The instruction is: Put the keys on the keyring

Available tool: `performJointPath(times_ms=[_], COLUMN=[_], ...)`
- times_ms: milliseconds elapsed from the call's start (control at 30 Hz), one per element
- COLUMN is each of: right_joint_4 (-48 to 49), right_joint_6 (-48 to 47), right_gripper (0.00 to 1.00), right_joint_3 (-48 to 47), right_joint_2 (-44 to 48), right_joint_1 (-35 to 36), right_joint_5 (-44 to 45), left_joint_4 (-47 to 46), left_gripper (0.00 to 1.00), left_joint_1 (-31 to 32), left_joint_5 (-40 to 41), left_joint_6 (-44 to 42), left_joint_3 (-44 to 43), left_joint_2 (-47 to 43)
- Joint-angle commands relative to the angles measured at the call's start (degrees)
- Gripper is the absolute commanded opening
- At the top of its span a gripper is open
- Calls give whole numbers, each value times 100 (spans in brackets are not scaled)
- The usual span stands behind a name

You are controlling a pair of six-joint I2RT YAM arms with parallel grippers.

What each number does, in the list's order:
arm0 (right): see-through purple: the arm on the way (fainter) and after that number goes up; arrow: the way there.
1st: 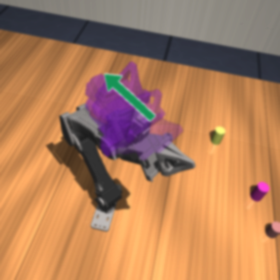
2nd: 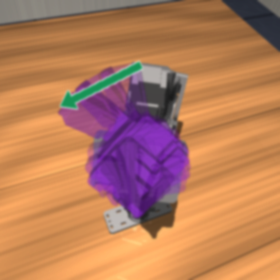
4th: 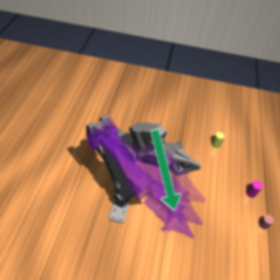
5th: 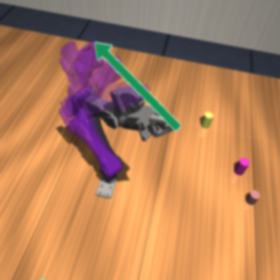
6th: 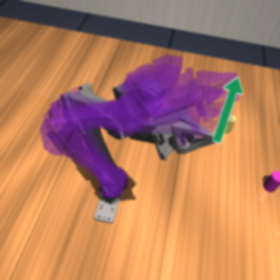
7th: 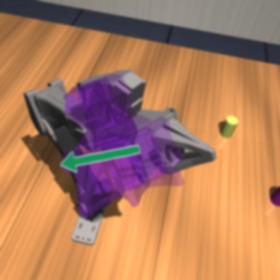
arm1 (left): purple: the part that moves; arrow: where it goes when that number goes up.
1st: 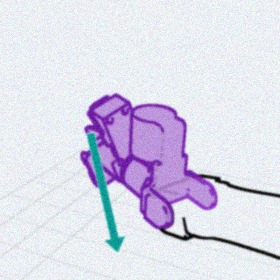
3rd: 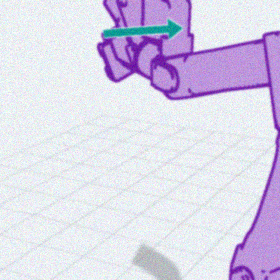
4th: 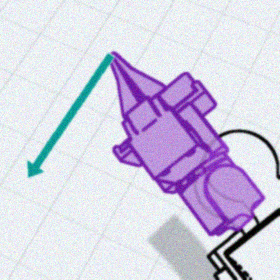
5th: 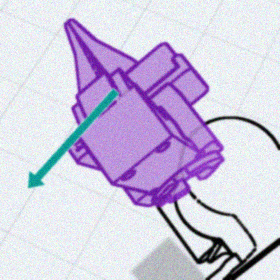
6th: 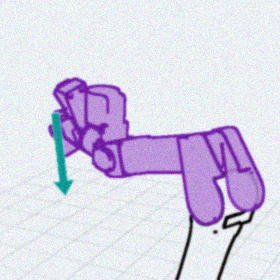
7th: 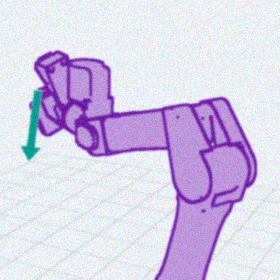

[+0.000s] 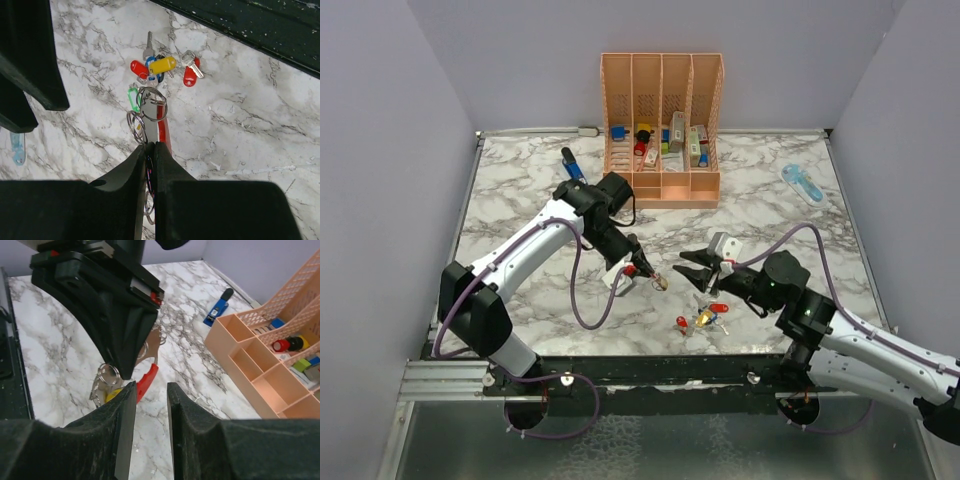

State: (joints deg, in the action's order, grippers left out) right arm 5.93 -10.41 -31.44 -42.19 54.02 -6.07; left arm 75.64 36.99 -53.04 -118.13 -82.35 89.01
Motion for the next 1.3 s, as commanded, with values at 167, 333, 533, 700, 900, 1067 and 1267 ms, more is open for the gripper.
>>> performJointPath(times_ms=[167,333,533,700,900,1067,1267], right_joint_4=[-449,-773,-526,-340,-156,-143,-116], right_joint_6=[-277,-498,-675,-849,-846,-889,-920], right_gripper=[34,37,36,34,33,33,31], right_joint_3=[-486,-566,-511,-582,-548,-611,-668], right_joint_2=[-440,-420,-548,-755,-901,-987,-1079], right_joint_1=[5,4,10,12,10,10,40], right_joint_5=[-936,-940,-833,-894,-1060,-1126,-1222], left_joint_4=[137,155,288,405,460,445,410], left_gripper=[0,0,0,0,0,0,0], left_joint_1=[-189,-258,-272,-271,-269,-271,-265], left_joint_5=[-639,-668,-770,-852,-866,-888,-944], left_joint_6=[-333,-342,-476,-637,-658,-682,-703], left_joint_3=[-64,-77,-173,-202,-249,-212,-209], left_joint_2=[128,189,291,327,345,351,389])
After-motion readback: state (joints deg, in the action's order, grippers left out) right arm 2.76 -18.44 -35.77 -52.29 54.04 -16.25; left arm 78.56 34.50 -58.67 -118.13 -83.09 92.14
